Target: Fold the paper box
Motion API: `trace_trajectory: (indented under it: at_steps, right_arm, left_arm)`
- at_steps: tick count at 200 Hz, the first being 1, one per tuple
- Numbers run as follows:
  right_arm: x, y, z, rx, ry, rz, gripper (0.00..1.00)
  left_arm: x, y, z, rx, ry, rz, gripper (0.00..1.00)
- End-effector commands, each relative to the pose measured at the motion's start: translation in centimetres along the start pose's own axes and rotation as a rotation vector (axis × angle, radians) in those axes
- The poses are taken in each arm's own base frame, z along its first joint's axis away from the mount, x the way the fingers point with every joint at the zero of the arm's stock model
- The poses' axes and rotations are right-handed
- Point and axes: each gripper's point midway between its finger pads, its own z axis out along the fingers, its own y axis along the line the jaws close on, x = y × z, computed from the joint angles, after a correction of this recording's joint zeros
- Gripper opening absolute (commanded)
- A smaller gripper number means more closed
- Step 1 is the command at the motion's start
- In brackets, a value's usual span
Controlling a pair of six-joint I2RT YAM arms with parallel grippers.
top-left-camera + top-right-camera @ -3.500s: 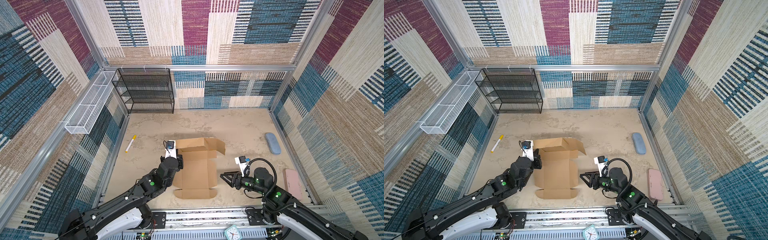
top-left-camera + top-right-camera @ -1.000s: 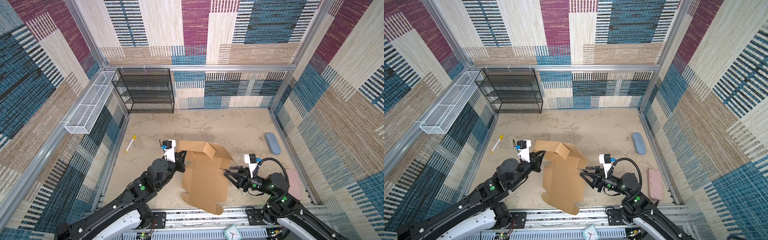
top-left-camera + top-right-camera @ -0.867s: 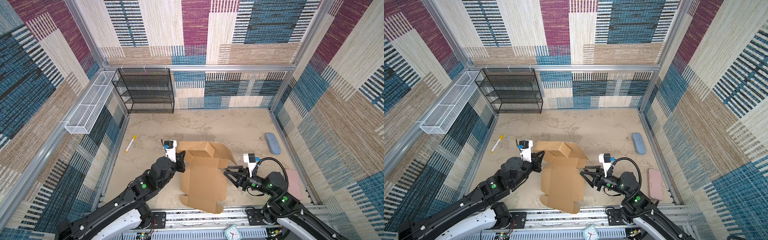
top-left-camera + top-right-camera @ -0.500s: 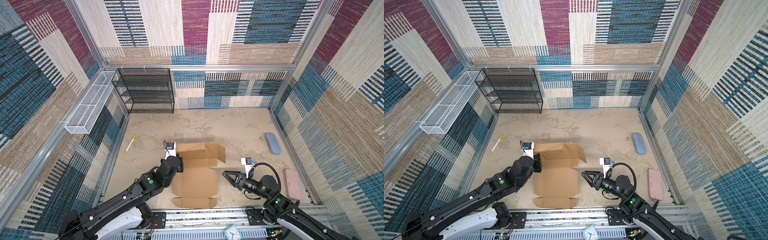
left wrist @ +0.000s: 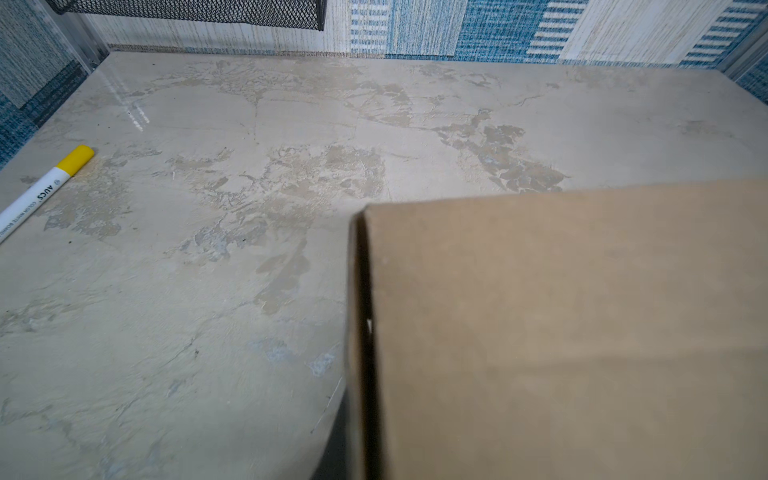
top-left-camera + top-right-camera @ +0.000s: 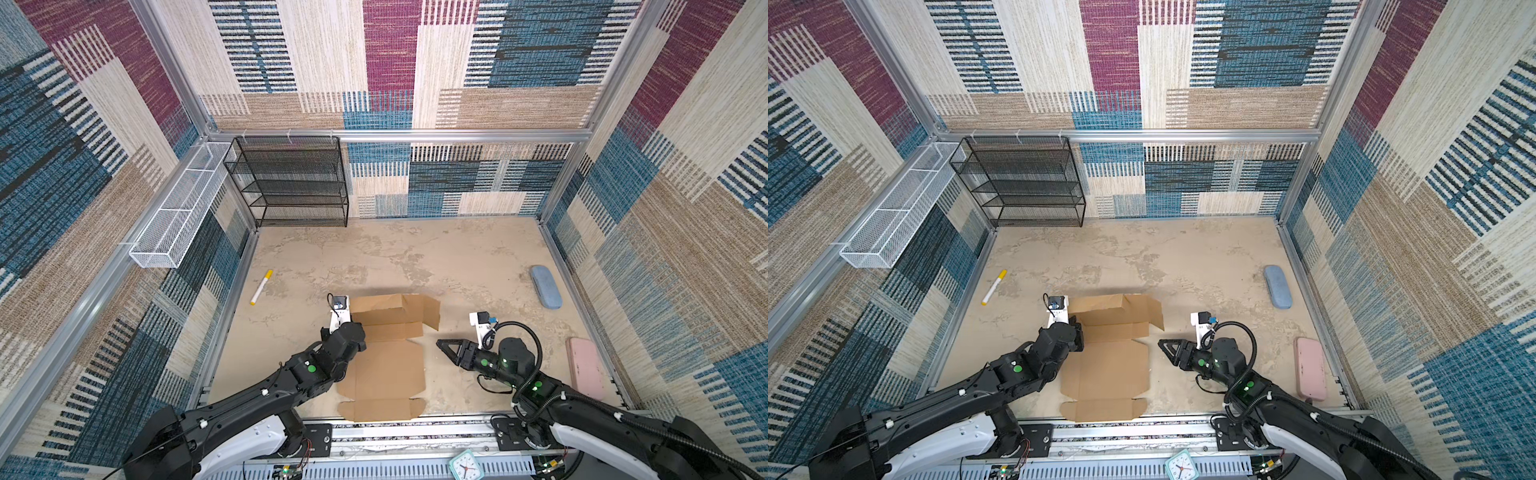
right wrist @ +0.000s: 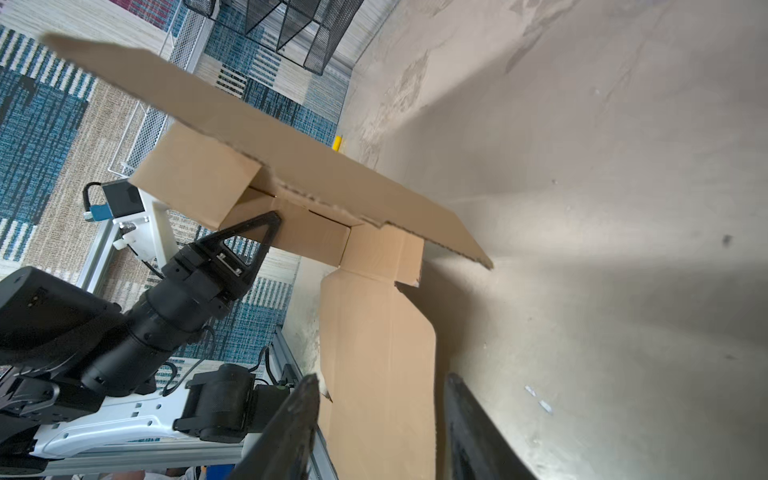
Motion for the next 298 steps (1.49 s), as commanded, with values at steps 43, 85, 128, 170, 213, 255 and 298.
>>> trace_trajectory:
  at_steps: [43,85,128,170,213,255,298]
  right_arm:
    - [-2.0,1.9,2.6,-0.035,-0.064,-0.066,0.49]
    - [-3.0,0.6,2.7,0.041,-0.129,-0.066,0.48]
    - [-2.8,2.1,4.2,-0.018,-0.09,-0.099,0.47]
    - [-3.0,4.5,5.2,-0.083,-0.086,-0.147,0.44]
    - [-2.1,5.5,6.8,-0.113,-0.036,-0.157,0.41]
    - [-1.3,5.4,7.6,-0.115,-0.009,-0.15,0.41]
    - [0.0,6.5,8.4,-0.153,0.039,-0.164,0.44]
  left_arm:
    - [-1.7,-2.3,-0.1,0.111,-0.055,-0.062,0.0]
    - [-1.6,-2.1,-0.2,0.102,-0.05,-0.055,0.0]
    - [-1.0,-2.0,-0.1,0.097,-0.031,-0.059,0.0]
    - [-1.0,-2.2,-0.3,0.118,-0.029,-0.06,0.0]
    - [-1.0,-2.1,-0.4,0.115,-0.036,-0.062,0.0]
    - [-1.4,-2.0,-0.8,0.119,-0.048,-0.076,0.0]
    - [-1.1,-1.9,-0.7,0.115,-0.042,-0.08,0.0]
